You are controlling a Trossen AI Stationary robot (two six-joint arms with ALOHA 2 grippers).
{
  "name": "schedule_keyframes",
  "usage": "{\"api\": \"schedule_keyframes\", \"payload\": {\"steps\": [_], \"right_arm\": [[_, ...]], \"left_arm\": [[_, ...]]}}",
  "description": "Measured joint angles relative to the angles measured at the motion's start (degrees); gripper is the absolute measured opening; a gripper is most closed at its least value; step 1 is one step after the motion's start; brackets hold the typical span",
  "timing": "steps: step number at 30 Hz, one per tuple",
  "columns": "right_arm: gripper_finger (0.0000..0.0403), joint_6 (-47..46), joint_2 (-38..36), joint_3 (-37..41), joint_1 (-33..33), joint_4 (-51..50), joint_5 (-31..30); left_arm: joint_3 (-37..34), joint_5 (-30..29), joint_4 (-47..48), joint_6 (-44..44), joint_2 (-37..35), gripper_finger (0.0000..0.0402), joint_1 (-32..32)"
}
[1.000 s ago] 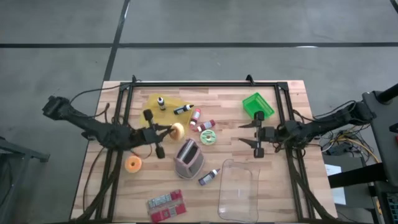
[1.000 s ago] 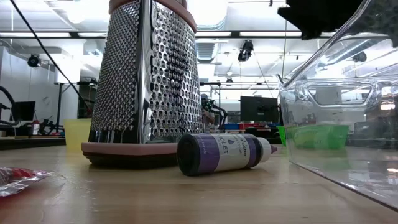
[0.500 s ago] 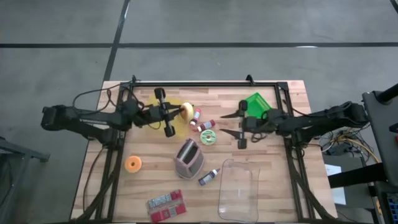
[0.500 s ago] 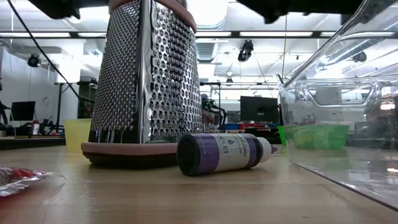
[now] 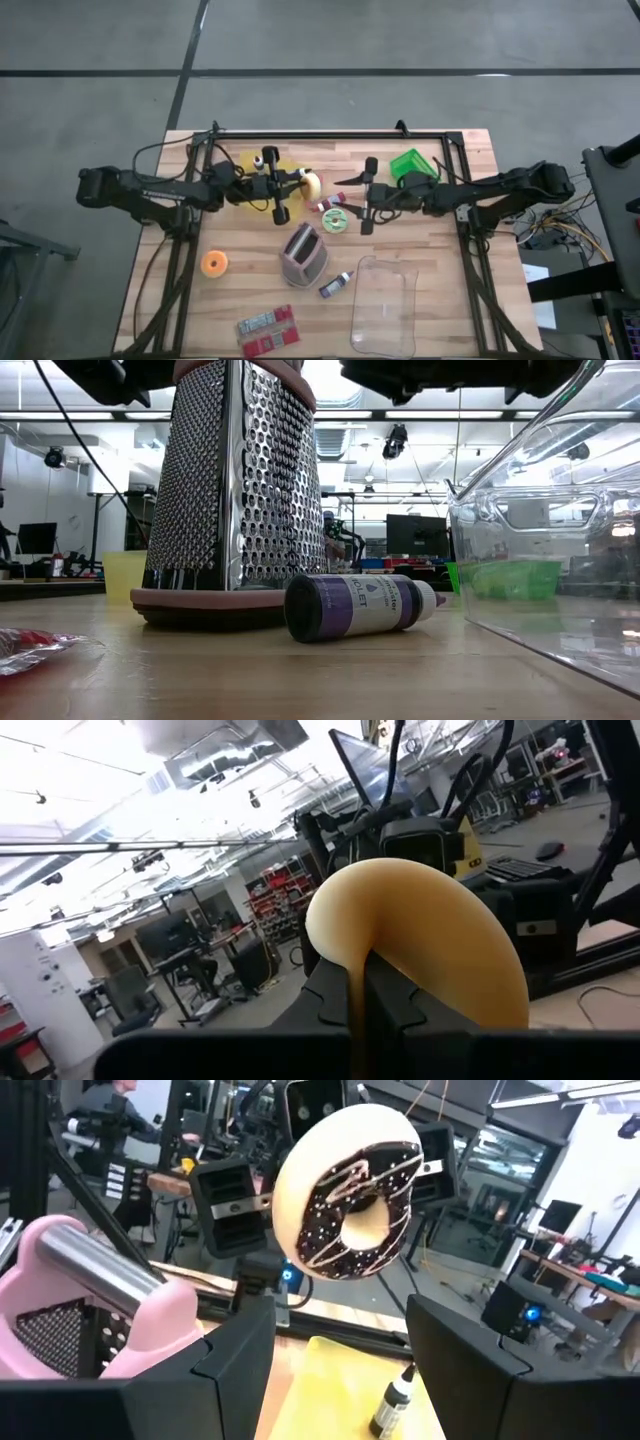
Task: Pick & Place Food Item
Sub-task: Put the black donut into the green bin
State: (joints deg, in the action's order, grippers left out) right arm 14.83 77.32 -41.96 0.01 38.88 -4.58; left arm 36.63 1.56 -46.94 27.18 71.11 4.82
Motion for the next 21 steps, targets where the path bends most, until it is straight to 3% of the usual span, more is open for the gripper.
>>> {"api": "schedule_keyframes", "payload": {"steps": [7, 16, 21], "right_arm": [[0.0221, -2.0, -0.77, 0.13, 0.07, 1.2, 0.11], [0.0221, -4.53, -0.6, 0.24, 0.0, 3.45, 0.72], [0.0221, -5.9, -0.6, 0.24, 0.0, 3.47, 0.71]], "left_arm": [[-0.01, 0.44, -2.02, -0.14, 1.03, 0.0001, 0.0], [0.39, -0.07, -16.27, -0.91, 10.35, 0.0001, 0.0], [2.34, -2.16, -18.49, -0.59, 14.23, 0.0001, 0.11]]}}
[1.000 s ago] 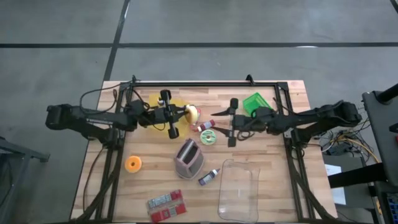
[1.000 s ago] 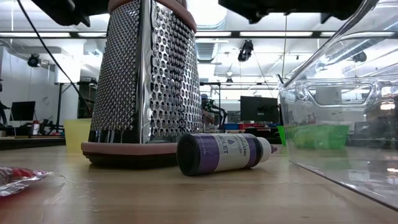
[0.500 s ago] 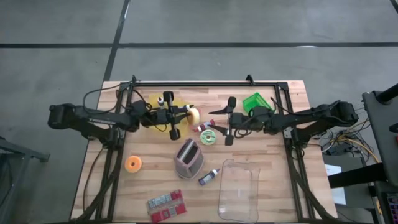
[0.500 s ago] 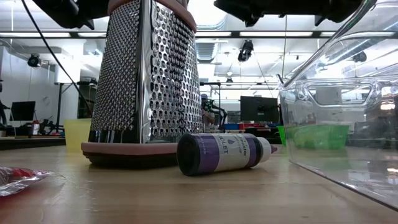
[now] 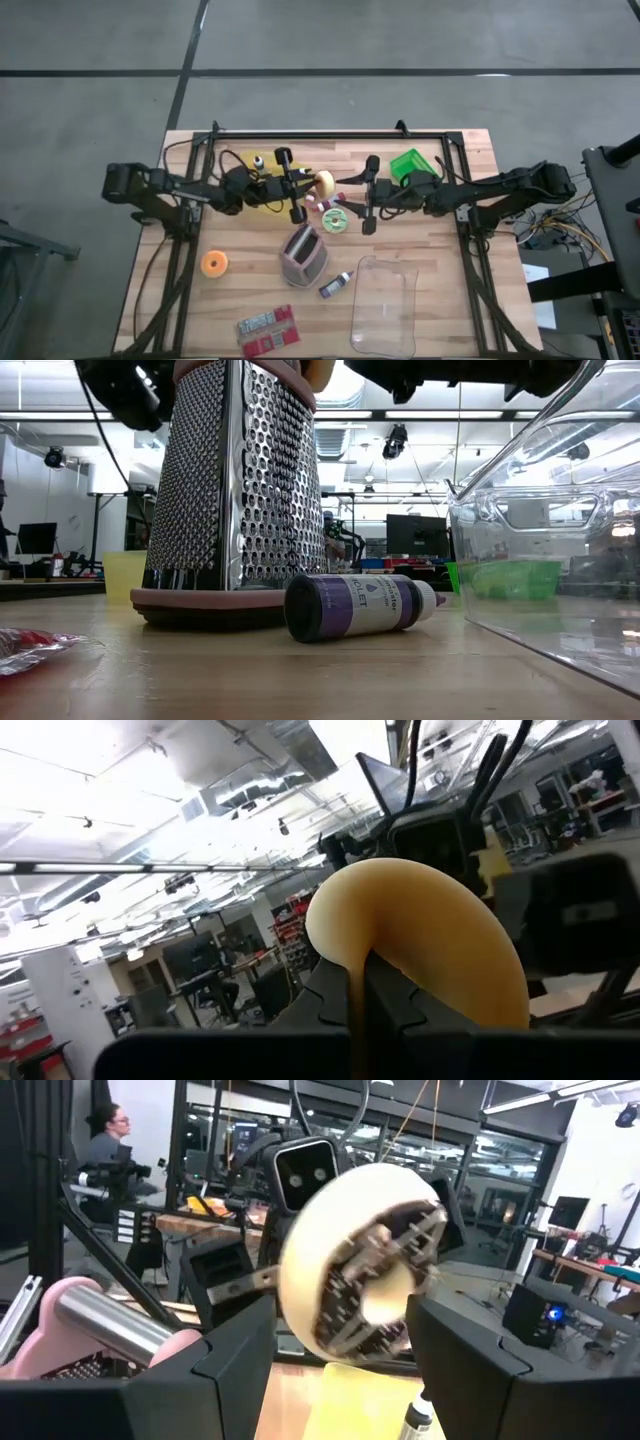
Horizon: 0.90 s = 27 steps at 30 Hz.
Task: Pick & Place Food Item
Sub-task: Put the black donut into the green bin
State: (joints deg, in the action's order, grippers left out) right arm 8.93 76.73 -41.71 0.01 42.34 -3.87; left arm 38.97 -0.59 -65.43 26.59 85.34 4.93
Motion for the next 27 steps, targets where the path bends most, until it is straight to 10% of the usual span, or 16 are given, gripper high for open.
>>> {"api": "schedule_keyframes", "payload": {"steps": [27], "right_arm": [[0.0221, -5.24, 0.11, -0.24, 0.02, 0.0, -3.77]], "left_arm": [[1.63, -0.88, -0.55, -1.4, 2.19, 0.0001, 0.31]]}}
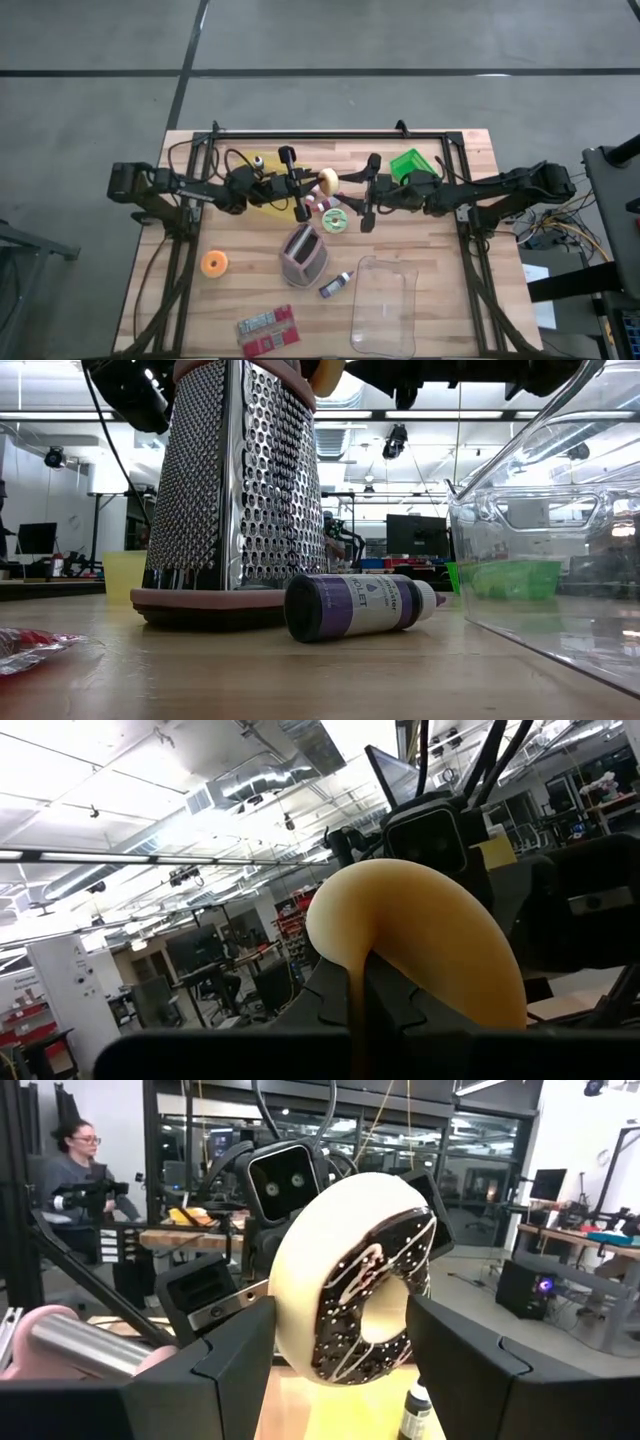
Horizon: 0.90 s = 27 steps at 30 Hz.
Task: Pick & Place Food Item
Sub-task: Put the black donut into the green bin
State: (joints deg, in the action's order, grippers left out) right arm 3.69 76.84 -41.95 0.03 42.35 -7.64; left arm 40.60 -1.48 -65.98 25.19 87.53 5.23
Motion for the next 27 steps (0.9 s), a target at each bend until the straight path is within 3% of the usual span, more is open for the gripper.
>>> {"api": "schedule_keyframes", "payload": {"steps": [9, 19, 23, 27], "right_arm": [[0.0221, -0.14, 0.35, -0.04, 0.0, 0.32, 0.02], [0.0215, 1.08, 6.22, -3.2, 0.02, 2.11, 0.56], [0.0182, 1.61, 6.83, -3.73, -0.02, 1.83, 0.05], [0.0102, 3.14, 5.93, -3.67, -0.18, 0.32, -1.42]], "left_arm": [[0.46, 0.1, 0.27, -0.51, 0.01, 0.0001, 0.0], [0.96, 0.39, 1.98, -0.77, 0.0, 0.0001, 0.0], [0.64, 0.37, 1.96, -0.76, 0.0, 0.0001, 0.0], [0.57, 0.38, 2.09, -0.77, 0.0, 0.0001, 0.0]]}}
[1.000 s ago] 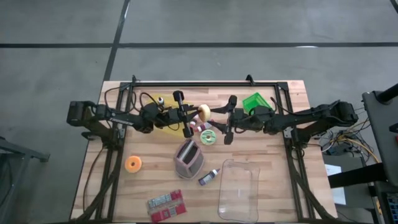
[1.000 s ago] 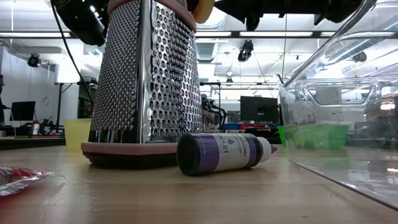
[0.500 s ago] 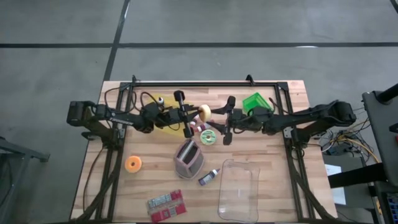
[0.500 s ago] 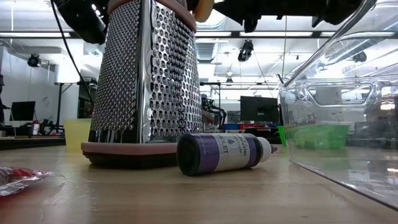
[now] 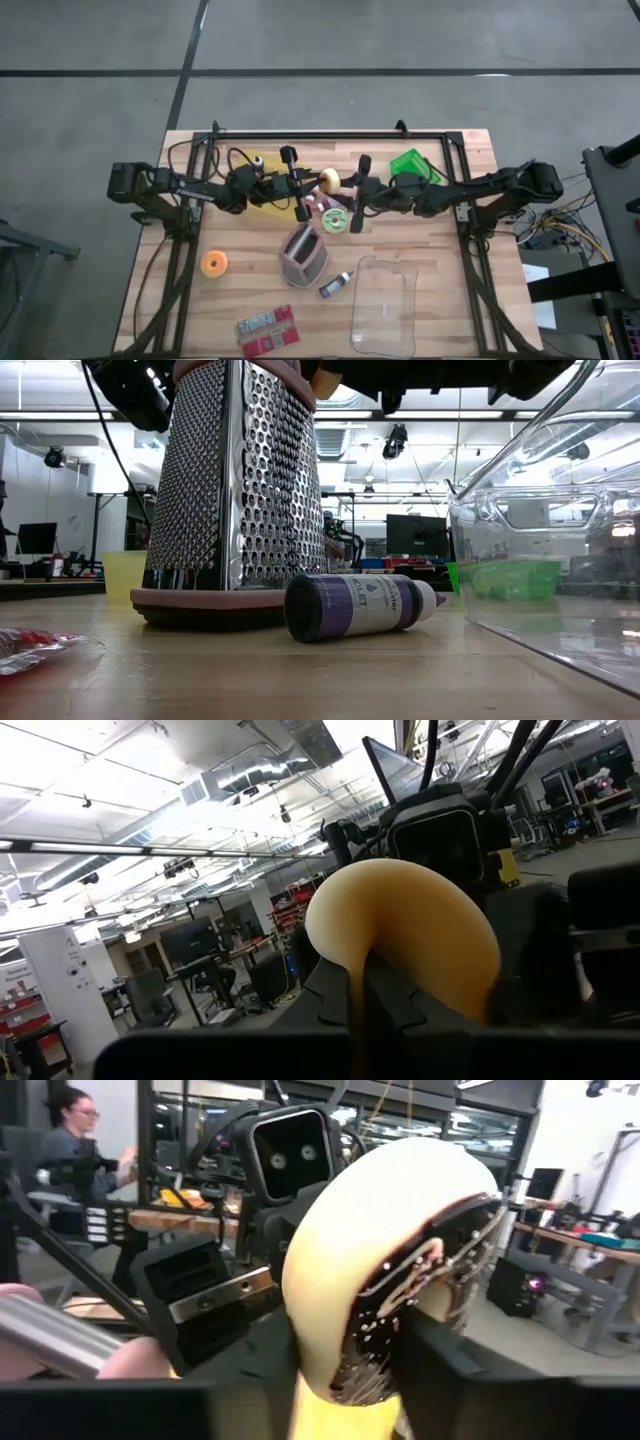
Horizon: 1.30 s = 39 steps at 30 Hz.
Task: Pick & Place Food Item
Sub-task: Put the black donut into the green bin
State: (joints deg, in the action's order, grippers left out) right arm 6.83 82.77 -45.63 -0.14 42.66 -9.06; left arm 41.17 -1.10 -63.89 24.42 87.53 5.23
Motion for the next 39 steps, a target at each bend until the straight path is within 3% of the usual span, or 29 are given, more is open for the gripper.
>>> {"api": "schedule_keyframes", "payload": {"steps": [3, 5, 24, 29, 32, 39], "right_arm": [[0.003, 1.51, -0.45, 0.15, -0.32, -0.64, -0.43], [0.0021, 2.05, -0.45, 0.18, -0.55, -0.67, -0.81], [0.001, 2.4, -0.54, 0.23, -0.61, -1.74, -0.68], [0.0009, 2.4, -0.54, 0.17, -0.68, -2.18, -0.29], [0.0009, 2.4, -0.58, 0.17, -0.7, -2.57, -0.22], [0.0009, 2.93, -0.61, 0.17, -0.66, -2.89, -1.17]], "left_arm": [[-0.02, 0.06, 0.07, 0.01, 0.02, 0.0001, 0.0], [-0.04, 0.25, 0.07, -0.02, 0.01, 0.0001, 0.0], [-0.04, 0.82, 0.21, -0.02, 0.02, 0.0001, 0.0], [-0.08, 4.53, 1.12, 0.25, -0.27, 0.0004, 0.02], [-0.13, 4.63, 5.22, 0.62, -2.08, 0.0035, -0.09], [-0.04, 5.15, 19.87, 0.46, -11.11, 0.0167, -0.15]]}}
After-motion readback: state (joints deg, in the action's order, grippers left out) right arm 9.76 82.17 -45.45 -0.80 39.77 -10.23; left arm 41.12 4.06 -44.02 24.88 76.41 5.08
